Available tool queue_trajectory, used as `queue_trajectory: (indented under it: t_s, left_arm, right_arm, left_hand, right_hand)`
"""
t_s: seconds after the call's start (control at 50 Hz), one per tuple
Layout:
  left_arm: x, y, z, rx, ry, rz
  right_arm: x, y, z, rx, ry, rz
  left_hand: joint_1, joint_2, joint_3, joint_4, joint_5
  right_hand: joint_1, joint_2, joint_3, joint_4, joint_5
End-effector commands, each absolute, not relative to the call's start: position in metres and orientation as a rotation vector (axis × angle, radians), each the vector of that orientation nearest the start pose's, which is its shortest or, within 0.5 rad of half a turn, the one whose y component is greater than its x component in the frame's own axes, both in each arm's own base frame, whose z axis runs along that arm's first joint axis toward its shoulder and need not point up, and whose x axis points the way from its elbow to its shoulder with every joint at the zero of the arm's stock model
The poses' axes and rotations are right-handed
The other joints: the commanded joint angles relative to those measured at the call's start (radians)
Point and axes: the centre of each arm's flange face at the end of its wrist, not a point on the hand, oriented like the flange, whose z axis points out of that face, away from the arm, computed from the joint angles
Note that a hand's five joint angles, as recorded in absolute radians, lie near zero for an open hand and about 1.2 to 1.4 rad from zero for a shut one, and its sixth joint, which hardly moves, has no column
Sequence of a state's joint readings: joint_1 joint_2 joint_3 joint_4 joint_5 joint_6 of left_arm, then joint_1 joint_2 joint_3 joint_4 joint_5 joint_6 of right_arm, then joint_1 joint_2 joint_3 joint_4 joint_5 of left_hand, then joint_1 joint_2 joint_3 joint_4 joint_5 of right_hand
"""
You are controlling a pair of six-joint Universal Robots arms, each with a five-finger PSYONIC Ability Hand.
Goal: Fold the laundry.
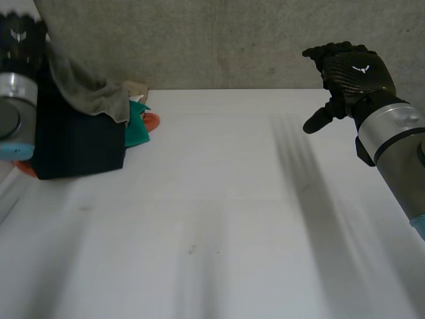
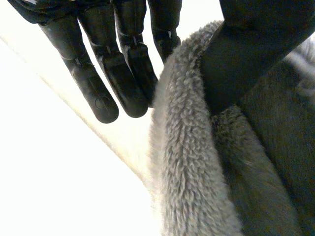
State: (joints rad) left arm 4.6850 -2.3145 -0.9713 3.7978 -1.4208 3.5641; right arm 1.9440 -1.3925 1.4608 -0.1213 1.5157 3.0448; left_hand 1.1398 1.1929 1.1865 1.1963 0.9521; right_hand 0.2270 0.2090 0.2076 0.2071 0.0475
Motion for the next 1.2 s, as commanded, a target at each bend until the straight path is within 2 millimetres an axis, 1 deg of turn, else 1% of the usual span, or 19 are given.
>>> queue_trajectory:
  t_s: [0.02, 0.06, 0.14, 0.18, 0.28, 0.32, 0.34, 0.4, 0.42, 0.48, 0.5, 0.54, 0.6, 0.68, 0.78, 0.8, 0.9, 1.06, 1.2]
  left_arm:
    - [-0.234, -0.410, 0.380, 0.495, 1.179, -2.868]
    - [-0.248, -0.384, 0.406, 0.484, 1.138, -2.986]
    - [-0.271, -0.342, 0.436, 0.489, 1.125, -3.149]
    - [-0.285, -0.323, 0.441, 0.514, 1.170, -3.210]
    - [-0.307, -0.307, 0.425, 0.593, 1.334, -3.216]
    - [-0.314, -0.310, 0.407, 0.623, 1.431, -3.177]
    - [-0.323, -0.316, 0.381, 0.666, 1.553, -3.121]
    - [-0.339, -0.319, 0.339, 0.751, 1.752, -3.018]
    - [-0.353, -0.313, 0.310, 0.826, 1.888, -2.939]
    - [-0.368, -0.306, 0.268, 0.924, 2.078, -2.796]
    - [-0.374, -0.304, 0.237, 0.973, 2.200, -2.683]
    - [-0.378, -0.302, 0.207, 1.017, 2.313, -2.564]
    - [-0.377, -0.296, 0.171, 1.064, 2.473, -2.363]
    - [-0.372, -0.291, 0.165, 1.052, 2.543, -2.249]
    - [-0.358, -0.287, 0.200, 0.910, 2.499, -2.251]
    - [-0.350, -0.281, 0.212, 0.842, 2.492, -2.239]
    - [-0.328, -0.261, 0.226, 0.732, 2.506, -2.179]
    - [-0.304, -0.220, 0.188, 0.544, 2.817, -1.982]
    - [-0.316, -0.197, 0.164, 0.588, 2.897, -1.957]
  right_arm:
    - [0.255, -0.279, 0.298, -0.522, 1.938, -2.099]
    - [0.255, -0.279, 0.298, -0.522, 1.938, -2.099]
    - [0.253, -0.280, 0.300, -0.516, 1.939, -2.106]
    - [0.250, -0.282, 0.301, -0.505, 1.942, -2.114]
    - [0.240, -0.290, 0.305, -0.473, 1.951, -2.147]
    - [0.236, -0.294, 0.308, -0.458, 1.954, -2.158]
    - [0.234, -0.295, 0.309, -0.452, 1.957, -2.164]
    - [0.229, -0.300, 0.310, -0.434, 1.966, -2.178]
    - [0.227, -0.301, 0.310, -0.431, 1.968, -2.180]
    - [0.221, -0.306, 0.310, -0.412, 1.984, -2.192]
    - [0.219, -0.307, 0.310, -0.408, 1.985, -2.196]
    - [0.217, -0.309, 0.311, -0.404, 1.989, -2.197]
    - [0.217, -0.309, 0.308, -0.418, 2.012, -2.173]
    - [0.218, -0.306, 0.303, -0.500, 2.090, -2.111]
    - [0.222, -0.300, 0.283, -0.709, 2.247, -1.973]
    - [0.222, -0.297, 0.277, -0.736, 2.281, -1.931]
    - [0.220, -0.285, 0.241, -0.722, 2.393, -1.736]
    - [0.232, -0.276, 0.182, -0.733, 2.394, -1.654]
    - [0.252, -0.284, 0.149, -0.753, 2.326, -1.669]
  left_hand:
    - [0.256, 0.203, 0.210, 0.200, 0.270]
    - [0.256, 0.203, 0.210, 0.200, 0.270]
    - [0.256, 0.203, 0.210, 0.200, 0.270]
    - [0.256, 0.203, 0.210, 0.200, 0.270]
    - [0.256, 0.203, 0.210, 0.200, 0.270]
    - [0.256, 0.203, 0.210, 0.200, 0.270]
    - [0.256, 0.203, 0.210, 0.200, 0.270]
    - [0.256, 0.203, 0.210, 0.200, 0.270]
    - [0.256, 0.203, 0.210, 0.200, 0.270]
    - [0.256, 0.203, 0.210, 0.200, 0.270]
    - [0.256, 0.203, 0.210, 0.200, 0.270]
    - [0.256, 0.203, 0.210, 0.200, 0.270]
    - [0.256, 0.203, 0.210, 0.200, 0.270]
    - [0.199, 0.146, 0.152, 0.142, 0.212]
    - [-0.816, -0.869, -0.862, -0.872, -0.803]
    - [-0.899, -0.952, -0.946, -0.956, -0.886]
    - [-0.944, -0.997, -0.991, -1.000, -0.931]
    - [-0.915, -0.968, -0.961, -0.971, -0.901]
    - [-0.865, -0.918, -0.911, -0.921, -0.852]
  right_hand:
    - [-0.052, -0.034, -0.033, -0.033, -0.048]
    - [-0.052, -0.034, -0.033, -0.033, -0.048]
    - [-0.052, -0.034, -0.033, -0.033, -0.048]
    - [-0.052, -0.034, -0.033, -0.033, -0.048]
    - [-0.052, -0.034, -0.033, -0.033, -0.048]
    - [-0.052, -0.034, -0.033, -0.033, -0.048]
    - [-0.052, -0.034, -0.033, -0.033, -0.048]
    - [-0.052, -0.034, -0.033, -0.033, -0.048]
    - [-0.052, -0.034, -0.033, -0.033, -0.048]
    - [-0.052, -0.034, -0.033, -0.033, -0.048]
    - [-0.052, -0.034, -0.033, -0.033, -0.048]
    - [-0.052, -0.034, -0.033, -0.033, -0.048]
    - [-0.052, -0.034, -0.033, -0.033, -0.048]
    - [-0.052, -0.034, -0.033, -0.033, -0.048]
    - [-0.052, -0.034, -0.033, -0.033, -0.048]
    - [-0.052, -0.034, -0.033, -0.033, -0.048]
    - [-0.052, -0.034, -0.033, -0.033, -0.048]
    - [-0.052, -0.034, -0.033, -0.033, -0.048]
    - [0.054, 0.072, 0.074, 0.074, 0.059]
